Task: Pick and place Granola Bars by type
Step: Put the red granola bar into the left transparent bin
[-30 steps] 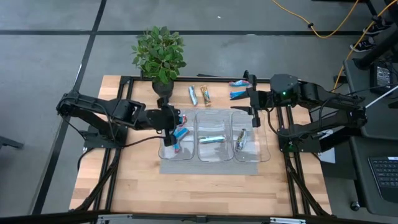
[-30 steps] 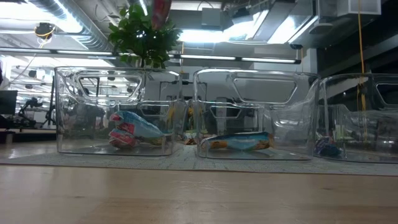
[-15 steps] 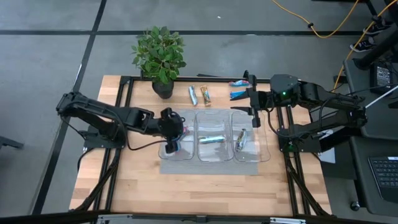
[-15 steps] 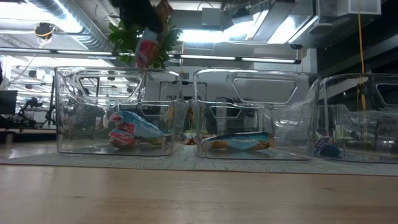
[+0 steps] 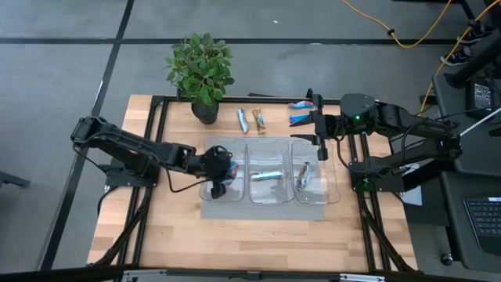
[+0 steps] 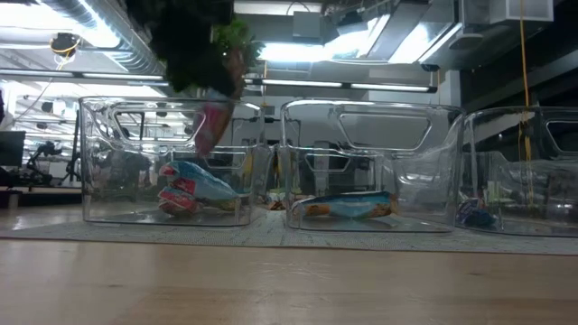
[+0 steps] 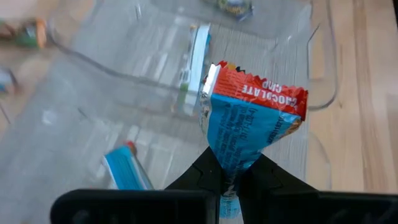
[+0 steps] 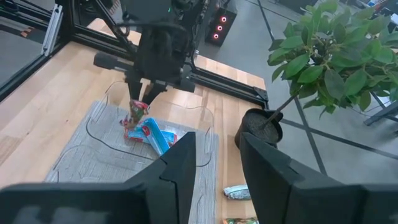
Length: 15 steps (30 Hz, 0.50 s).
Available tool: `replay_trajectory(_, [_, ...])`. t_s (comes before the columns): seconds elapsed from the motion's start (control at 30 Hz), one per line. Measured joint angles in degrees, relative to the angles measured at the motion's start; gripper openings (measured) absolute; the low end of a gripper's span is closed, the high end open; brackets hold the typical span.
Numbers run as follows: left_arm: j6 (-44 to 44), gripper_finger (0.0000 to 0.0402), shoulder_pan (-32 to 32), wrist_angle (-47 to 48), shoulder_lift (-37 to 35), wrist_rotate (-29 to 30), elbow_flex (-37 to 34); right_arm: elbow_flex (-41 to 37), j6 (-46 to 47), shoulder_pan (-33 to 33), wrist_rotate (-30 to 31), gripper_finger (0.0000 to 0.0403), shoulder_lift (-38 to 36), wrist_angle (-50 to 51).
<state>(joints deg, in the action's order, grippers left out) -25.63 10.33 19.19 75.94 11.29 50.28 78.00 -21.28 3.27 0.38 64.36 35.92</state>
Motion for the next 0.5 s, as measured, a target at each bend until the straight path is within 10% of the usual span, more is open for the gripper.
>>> replay_trajectory(0.5, [-6.5,0.002,-1.0,-7.0,0.1,-1.9,-8.3,0.0,-0.4,0.0,0.0,0.0129,0.0,0.0])
